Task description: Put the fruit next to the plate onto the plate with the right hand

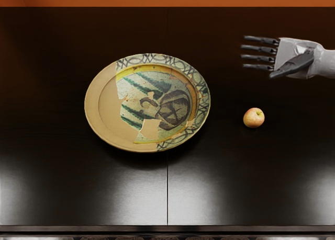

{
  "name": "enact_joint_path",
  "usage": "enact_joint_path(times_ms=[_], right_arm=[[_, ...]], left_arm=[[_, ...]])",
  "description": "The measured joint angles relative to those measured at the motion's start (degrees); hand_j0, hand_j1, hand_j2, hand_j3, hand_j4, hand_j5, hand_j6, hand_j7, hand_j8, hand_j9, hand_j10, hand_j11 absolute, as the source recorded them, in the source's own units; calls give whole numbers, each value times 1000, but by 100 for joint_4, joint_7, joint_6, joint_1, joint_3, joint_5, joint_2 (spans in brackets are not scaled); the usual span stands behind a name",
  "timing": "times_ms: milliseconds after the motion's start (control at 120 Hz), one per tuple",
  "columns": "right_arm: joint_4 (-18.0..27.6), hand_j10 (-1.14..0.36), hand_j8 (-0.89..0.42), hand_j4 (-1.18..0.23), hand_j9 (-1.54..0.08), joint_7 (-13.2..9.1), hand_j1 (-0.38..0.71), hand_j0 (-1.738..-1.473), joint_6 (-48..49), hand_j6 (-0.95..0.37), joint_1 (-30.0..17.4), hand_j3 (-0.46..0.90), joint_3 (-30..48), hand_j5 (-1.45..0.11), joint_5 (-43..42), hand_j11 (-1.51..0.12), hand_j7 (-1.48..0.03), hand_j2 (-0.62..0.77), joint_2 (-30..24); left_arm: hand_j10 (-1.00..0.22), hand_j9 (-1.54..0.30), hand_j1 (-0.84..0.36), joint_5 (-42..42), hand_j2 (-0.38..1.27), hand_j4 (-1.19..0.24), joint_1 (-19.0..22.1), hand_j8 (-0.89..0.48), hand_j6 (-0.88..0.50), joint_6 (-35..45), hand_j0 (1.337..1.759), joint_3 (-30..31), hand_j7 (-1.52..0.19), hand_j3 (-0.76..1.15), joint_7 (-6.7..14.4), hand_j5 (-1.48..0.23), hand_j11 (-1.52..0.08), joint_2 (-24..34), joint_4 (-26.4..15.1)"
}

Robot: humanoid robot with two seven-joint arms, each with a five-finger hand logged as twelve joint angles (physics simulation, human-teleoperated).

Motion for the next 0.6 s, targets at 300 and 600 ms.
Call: enact_joint_path(times_ms=[300, 600], right_arm=[[-93, -33, -32, -32, -46, 16, -307, -1658, 2, -31, -9, 0, 425, -45, -907, -46, -46, -6, -82], [1122, -37, -37, -37, -49, 29, -305, -1658, 1, -37, -25, 0, 1704, -49, -4842, -48, -49, -7, -238]], left_arm=[[-234, -304, 69, 0, 47, -234, -3, -234, -234, 3, 1658, 0, -304, 0, 0, -304, -304, 0, 0], [-234, -304, 69, 0, 47, -234, -1, -234, -234, 2, 1658, 0, -304, 0, 0, -304, -304, 0, 1]])
